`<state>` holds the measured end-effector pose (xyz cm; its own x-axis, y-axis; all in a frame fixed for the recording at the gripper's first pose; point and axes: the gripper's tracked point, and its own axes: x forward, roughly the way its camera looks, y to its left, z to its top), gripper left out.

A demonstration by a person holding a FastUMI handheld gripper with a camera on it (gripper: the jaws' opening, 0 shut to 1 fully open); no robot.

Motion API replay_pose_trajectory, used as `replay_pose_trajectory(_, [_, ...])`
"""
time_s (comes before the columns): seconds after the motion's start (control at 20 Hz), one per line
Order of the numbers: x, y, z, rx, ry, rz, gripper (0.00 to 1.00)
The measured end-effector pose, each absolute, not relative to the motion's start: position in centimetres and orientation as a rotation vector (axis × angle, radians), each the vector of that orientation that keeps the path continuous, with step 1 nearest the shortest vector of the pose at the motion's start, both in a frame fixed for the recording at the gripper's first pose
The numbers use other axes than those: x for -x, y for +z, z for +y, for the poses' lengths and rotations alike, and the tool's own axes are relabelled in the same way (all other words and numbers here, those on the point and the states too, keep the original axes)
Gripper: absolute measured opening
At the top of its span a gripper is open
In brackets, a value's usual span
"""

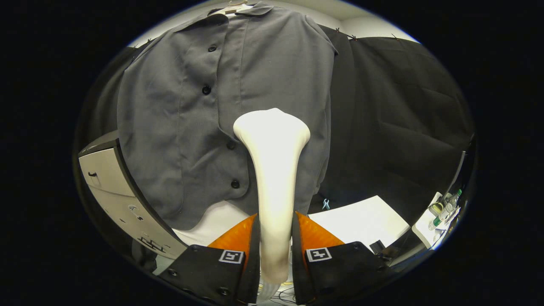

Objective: Iron the clothes twice with a garment steamer, once on the left side and once on the right side.

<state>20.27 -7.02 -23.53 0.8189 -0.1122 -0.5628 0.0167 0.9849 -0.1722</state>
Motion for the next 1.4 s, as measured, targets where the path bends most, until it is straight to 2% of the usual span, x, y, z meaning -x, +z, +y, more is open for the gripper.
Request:
replay_pose_trajectory(0.3, [-18.9,-20.5,-6.6,0.142,-0.083,0.550,0.39])
replay_pose_trajectory(0.85, [-12.3,-10.1,-1.9,0.170,-0.045,0.372,0.40])
replay_pose_trajectory(1.4, [-6.6,-7.6,4.4,0.135,-0.019,0.300,0.39])
